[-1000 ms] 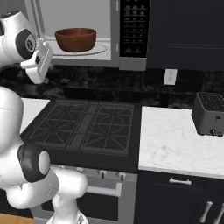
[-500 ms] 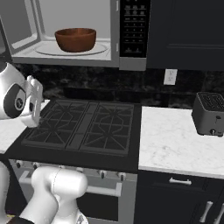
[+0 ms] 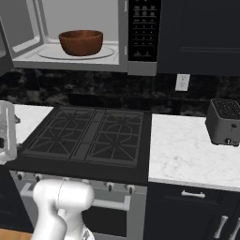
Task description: Pick the lime from the sink and place it in the bowl. Then pick the bowl and place it in the microwave. Then close the microwave door and press the start button.
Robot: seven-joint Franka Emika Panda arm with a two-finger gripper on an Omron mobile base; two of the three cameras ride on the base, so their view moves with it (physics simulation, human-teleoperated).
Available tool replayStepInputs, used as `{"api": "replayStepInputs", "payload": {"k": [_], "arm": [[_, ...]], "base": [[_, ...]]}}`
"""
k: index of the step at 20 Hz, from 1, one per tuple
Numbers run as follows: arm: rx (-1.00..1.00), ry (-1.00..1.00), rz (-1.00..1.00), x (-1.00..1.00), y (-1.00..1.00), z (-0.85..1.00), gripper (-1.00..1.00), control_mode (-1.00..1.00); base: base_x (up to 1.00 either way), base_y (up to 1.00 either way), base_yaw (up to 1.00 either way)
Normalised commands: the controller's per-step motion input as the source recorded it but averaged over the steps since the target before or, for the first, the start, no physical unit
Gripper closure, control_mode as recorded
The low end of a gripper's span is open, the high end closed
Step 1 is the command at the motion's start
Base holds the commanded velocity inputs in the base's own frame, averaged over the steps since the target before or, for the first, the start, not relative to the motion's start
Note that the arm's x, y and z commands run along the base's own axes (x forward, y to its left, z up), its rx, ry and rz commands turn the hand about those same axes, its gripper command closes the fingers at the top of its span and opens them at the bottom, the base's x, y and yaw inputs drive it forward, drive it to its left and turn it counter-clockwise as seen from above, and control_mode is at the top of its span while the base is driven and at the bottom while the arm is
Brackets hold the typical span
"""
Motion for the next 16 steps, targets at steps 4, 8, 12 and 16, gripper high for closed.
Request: {"api": "replayStepInputs", "payload": {"k": [4, 8, 12, 16], "arm": [[0.0, -0.19, 0.0, -1.0, 0.0, -0.32, -1.0, -1.0], [0.0, -0.09, 0.0, -1.0, 0.07, -0.58, -1.0, -1.0], [0.0, -0.03, 0.0, -1.0, 0.04, -0.78, -1.0, -1.0], [0.0, -0.1, 0.0, -0.88, 0.42, -0.95, -1.0, -1.0]], "base": [[0.0, 0.0, 0.0], [0.0, 0.0, 0.0], [0.0, 0.0, 0.0], [0.0, 0.0, 0.0]]}}
